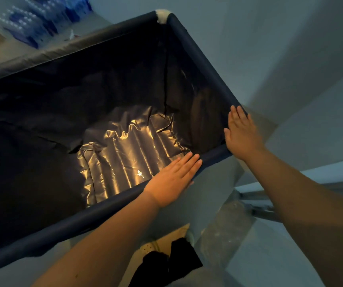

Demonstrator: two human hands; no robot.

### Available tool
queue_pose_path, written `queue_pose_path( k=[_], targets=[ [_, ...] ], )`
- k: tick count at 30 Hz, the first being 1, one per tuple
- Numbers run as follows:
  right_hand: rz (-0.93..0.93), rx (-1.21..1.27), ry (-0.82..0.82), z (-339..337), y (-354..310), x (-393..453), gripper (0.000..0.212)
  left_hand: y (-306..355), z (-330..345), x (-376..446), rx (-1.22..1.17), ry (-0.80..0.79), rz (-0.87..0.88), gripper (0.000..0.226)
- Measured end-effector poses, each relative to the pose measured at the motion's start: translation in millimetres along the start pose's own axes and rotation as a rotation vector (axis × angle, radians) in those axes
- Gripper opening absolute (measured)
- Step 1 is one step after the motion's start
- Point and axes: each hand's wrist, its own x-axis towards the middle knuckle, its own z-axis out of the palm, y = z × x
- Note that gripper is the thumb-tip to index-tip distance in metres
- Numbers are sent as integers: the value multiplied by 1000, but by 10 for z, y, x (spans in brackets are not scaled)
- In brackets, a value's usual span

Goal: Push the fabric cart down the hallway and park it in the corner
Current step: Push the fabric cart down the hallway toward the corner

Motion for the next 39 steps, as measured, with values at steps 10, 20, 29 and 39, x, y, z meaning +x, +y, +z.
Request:
queue_pose_path(
  k=[10, 20, 29, 39],
  targets=[
    [222, 95, 60, 90, 221, -43, 59, 227, 3, 663, -60, -12, 25, 57],
    [297, 96, 71, 111, 543, -41, 54, 487, -40, 1419, -60, -6, 94, 58],
    [373, 91, 8, 2, 1085, 101, 53, 497, -105, 1783, 52, 23, 137, 64],
    [465, 102, -15, -29, 1114, 111, 51, -32, -167, 1324, 109, -16, 166, 57]
  ],
)
